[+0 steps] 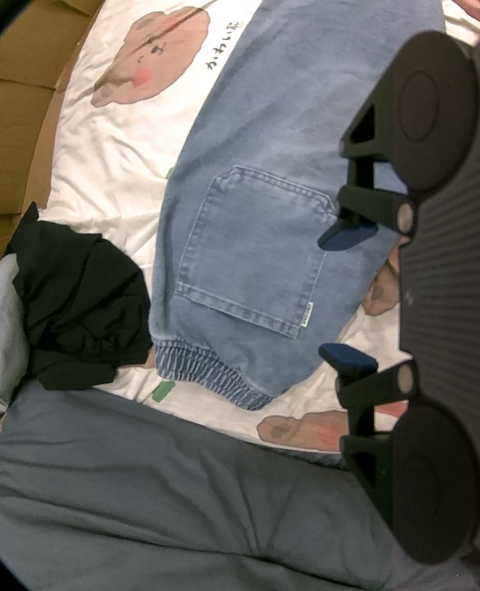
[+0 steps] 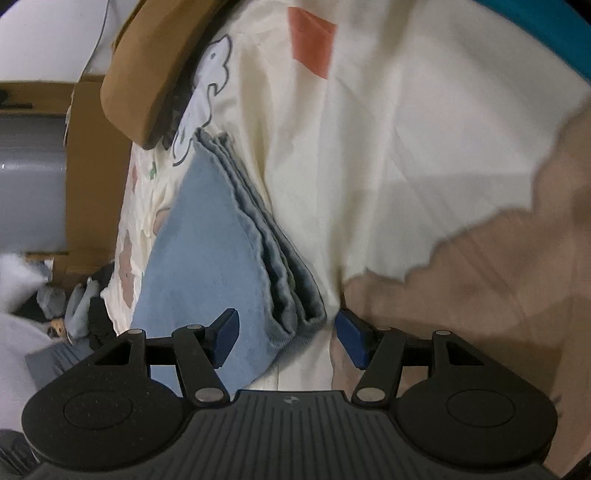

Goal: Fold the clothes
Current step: 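Lower the open right gripper onto the layered folded edge of the jeans leg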

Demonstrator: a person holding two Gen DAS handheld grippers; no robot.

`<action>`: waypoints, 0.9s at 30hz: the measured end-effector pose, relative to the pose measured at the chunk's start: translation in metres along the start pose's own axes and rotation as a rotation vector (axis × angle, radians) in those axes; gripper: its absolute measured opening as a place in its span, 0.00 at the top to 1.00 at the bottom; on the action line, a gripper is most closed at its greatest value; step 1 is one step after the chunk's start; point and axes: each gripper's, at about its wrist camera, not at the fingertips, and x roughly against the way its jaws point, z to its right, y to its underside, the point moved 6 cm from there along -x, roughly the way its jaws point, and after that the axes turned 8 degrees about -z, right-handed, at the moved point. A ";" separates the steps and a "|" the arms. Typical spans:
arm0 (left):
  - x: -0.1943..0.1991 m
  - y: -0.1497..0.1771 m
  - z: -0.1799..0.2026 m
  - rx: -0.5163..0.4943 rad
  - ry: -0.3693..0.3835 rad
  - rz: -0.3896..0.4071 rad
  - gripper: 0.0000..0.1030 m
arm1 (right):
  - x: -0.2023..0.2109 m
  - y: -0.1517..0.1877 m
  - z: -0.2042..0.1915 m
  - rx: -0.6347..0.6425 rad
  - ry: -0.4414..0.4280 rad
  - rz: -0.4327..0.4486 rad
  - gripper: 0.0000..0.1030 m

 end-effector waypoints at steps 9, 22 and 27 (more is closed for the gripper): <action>-0.006 0.001 0.010 -0.040 0.007 -0.006 0.42 | 0.000 0.010 0.000 -0.068 -0.147 0.036 0.37; -0.020 0.012 0.007 -0.026 0.005 -0.031 0.41 | 0.002 0.003 -0.015 -0.066 -0.154 0.098 0.37; -0.022 0.016 0.008 -0.043 -0.001 -0.039 0.41 | -0.014 -0.007 -0.003 -0.096 -0.105 0.094 0.37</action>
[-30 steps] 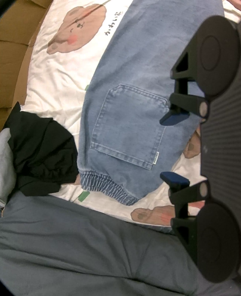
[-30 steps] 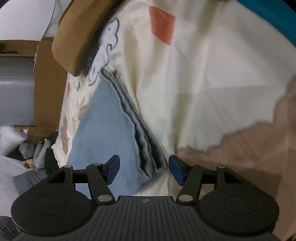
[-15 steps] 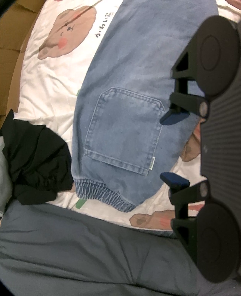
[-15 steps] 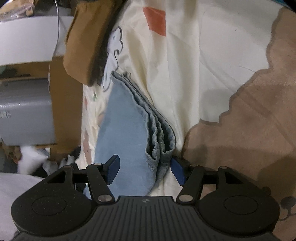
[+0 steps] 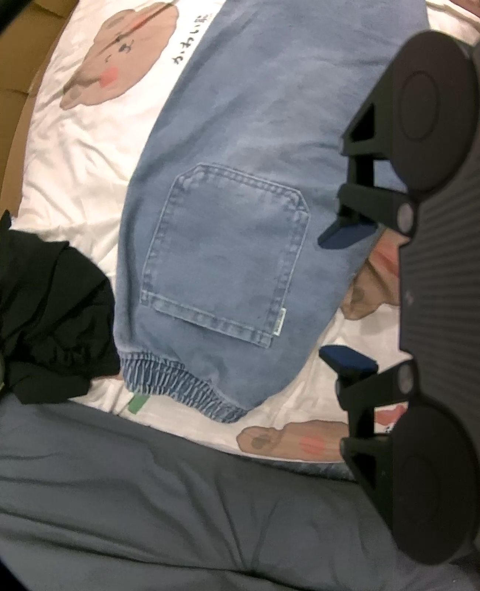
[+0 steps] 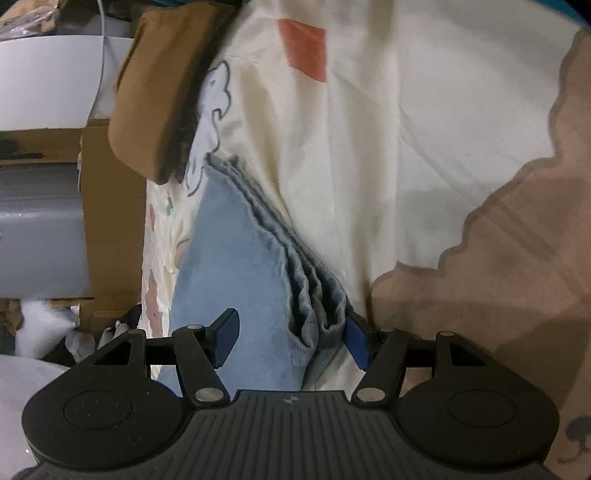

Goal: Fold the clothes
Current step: 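Lower the open right gripper onto the layered folded edge of the jeans leg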

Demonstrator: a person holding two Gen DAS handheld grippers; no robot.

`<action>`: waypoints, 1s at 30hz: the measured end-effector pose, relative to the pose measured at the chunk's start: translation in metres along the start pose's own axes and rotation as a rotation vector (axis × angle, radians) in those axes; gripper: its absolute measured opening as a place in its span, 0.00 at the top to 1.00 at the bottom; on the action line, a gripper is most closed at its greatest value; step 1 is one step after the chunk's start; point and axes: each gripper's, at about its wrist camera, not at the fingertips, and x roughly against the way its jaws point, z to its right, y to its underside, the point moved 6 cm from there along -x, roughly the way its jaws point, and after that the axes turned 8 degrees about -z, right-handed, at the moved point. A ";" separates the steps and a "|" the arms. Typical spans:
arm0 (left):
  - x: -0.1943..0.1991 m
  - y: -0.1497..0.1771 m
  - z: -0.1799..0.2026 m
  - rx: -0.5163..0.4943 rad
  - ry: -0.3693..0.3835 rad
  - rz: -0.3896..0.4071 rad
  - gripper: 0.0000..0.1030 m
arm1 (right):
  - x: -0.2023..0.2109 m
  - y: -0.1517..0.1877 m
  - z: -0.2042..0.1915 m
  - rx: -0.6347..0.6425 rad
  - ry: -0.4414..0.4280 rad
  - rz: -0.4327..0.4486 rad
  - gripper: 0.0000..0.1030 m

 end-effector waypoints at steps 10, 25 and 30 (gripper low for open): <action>-0.002 -0.002 0.000 0.012 0.002 0.000 0.41 | -0.008 -0.016 -0.017 0.079 -0.064 -0.088 0.37; -0.030 0.017 0.002 0.013 0.008 -0.051 0.41 | -0.028 -0.039 -0.017 0.120 -0.025 -0.234 0.40; -0.033 0.019 0.003 0.007 0.005 -0.059 0.41 | -0.032 -0.041 -0.017 0.096 -0.011 -0.197 0.39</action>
